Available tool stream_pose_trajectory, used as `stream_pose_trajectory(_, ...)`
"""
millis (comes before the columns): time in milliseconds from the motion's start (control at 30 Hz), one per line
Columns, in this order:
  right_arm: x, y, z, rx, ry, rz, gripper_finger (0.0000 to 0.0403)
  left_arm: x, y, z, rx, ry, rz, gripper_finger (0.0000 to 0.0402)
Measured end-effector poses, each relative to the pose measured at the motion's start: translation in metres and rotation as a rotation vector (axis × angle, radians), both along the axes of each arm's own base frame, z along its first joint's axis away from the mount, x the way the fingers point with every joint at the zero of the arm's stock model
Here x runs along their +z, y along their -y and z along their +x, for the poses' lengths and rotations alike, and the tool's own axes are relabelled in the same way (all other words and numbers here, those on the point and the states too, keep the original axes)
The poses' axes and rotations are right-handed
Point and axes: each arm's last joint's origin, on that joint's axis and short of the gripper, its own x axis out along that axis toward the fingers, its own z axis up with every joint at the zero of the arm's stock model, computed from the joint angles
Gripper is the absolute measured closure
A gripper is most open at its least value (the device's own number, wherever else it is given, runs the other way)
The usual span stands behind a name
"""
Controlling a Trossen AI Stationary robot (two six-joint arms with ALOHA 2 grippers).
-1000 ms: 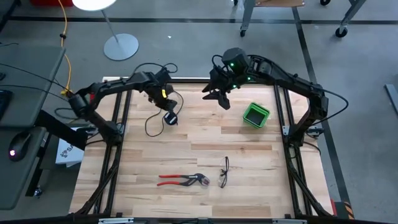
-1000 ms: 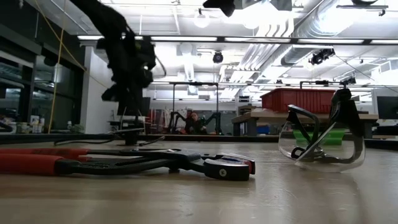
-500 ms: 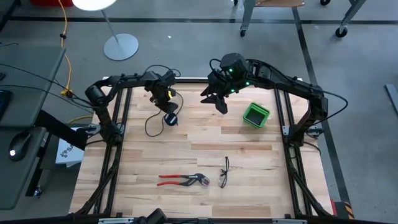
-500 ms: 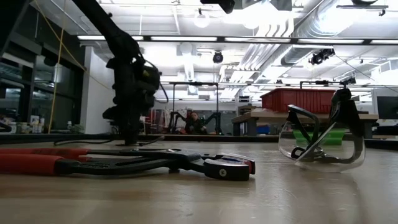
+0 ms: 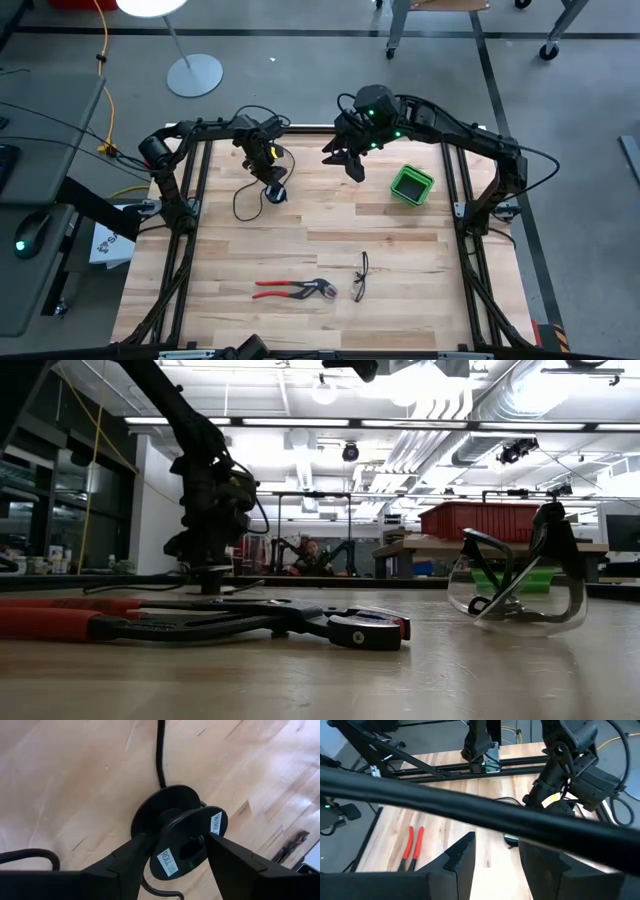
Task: Coil cords
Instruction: Coil the black wire onto the black spool
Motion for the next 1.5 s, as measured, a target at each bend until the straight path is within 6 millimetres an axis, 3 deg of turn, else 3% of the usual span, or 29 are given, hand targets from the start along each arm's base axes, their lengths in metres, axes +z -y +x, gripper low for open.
stream_pose_trajectory(200, 0.000, 0.001, 0.000, -0.011, -0.003, -0.021, 0.0261, 0.000, 0.000, -0.001, 0.003, -0.032, 0.020, 0.0222)
stream_pose_trajectory(467, 0.000, 0.001, 0.000, 0.001, -0.001, -0.039, 0.0261, 0.002, 0.008, 0.002, -0.036, -0.059, 0.029, 0.0385)
stream_pose_trajectory(667, 0.000, 0.001, 0.000, 0.003, -0.001, -0.041, 0.0261, 0.007, 0.009, 0.004, -0.038, -0.063, 0.048, 0.0401)
stream_pose_trajectory(900, 0.008, 0.000, -0.008, 0.021, 0.034, -0.085, 0.0261, 0.066, 0.001, -0.001, -0.020, 0.084, 0.200, 0.0401)
stream_pose_trajectory(1033, 0.013, 0.002, -0.012, 0.014, 0.048, -0.091, 0.0261, 0.082, -0.001, -0.010, 0.007, 0.120, 0.231, 0.0401)
stream_pose_trajectory(1200, 0.014, 0.001, -0.015, 0.014, 0.047, -0.089, 0.0261, 0.076, -0.005, -0.009, 0.006, 0.092, 0.252, 0.0378)
stream_pose_trajectory(1500, 0.009, -0.009, -0.016, 0.031, -0.017, -0.053, 0.0261, 0.054, 0.003, 0.009, -0.084, 0.021, 0.247, 0.0246)
